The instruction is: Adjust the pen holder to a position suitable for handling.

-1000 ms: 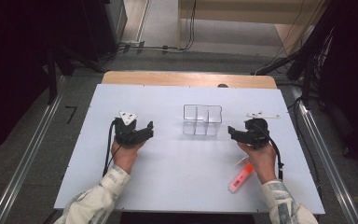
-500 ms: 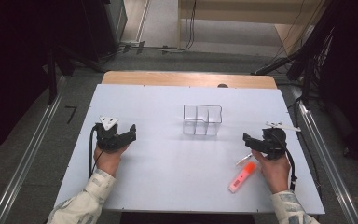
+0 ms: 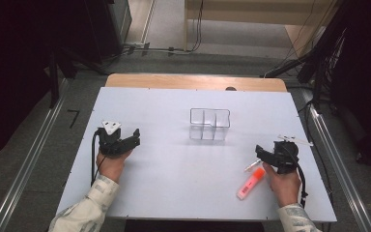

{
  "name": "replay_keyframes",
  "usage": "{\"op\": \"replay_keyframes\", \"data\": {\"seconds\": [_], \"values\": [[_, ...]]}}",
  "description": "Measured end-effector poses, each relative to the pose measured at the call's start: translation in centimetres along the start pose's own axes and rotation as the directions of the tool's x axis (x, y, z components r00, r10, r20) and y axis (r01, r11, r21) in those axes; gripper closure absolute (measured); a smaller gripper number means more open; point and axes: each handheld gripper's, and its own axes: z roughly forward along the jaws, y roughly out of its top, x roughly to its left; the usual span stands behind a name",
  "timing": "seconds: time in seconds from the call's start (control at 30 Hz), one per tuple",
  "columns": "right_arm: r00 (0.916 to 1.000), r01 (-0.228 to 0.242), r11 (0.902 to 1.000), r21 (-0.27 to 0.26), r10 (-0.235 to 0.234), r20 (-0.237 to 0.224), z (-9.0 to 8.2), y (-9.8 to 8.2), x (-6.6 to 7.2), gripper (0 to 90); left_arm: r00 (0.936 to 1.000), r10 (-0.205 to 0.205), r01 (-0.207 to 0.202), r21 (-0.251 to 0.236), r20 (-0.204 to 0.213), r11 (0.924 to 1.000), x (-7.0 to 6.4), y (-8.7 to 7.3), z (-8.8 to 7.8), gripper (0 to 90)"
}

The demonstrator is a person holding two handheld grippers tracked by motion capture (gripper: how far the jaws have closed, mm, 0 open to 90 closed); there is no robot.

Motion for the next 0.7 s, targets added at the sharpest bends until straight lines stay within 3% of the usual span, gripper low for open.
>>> {"op": "replay_keyframes", "data": {"seconds": [0.33, 0.7], "values": [[0.9981, -0.033, 0.9982, 0.05, 0.03, 0.053, 0.6, -0.9, -0.2, 34.8, 1.0, -0.002, 0.002, -0.004, 0.0, 1.0, 0.0, 0.0, 0.0, 20.7], [0.9927, -0.062, 0.995, 0.078, 0.053, 0.108, 1.6, -0.5, 0.1, 42.5, 1.0, -0.001, 0.001, -0.005, 0.002, 1.0, 0.1, 0.0, -0.1, 20.7]]}}
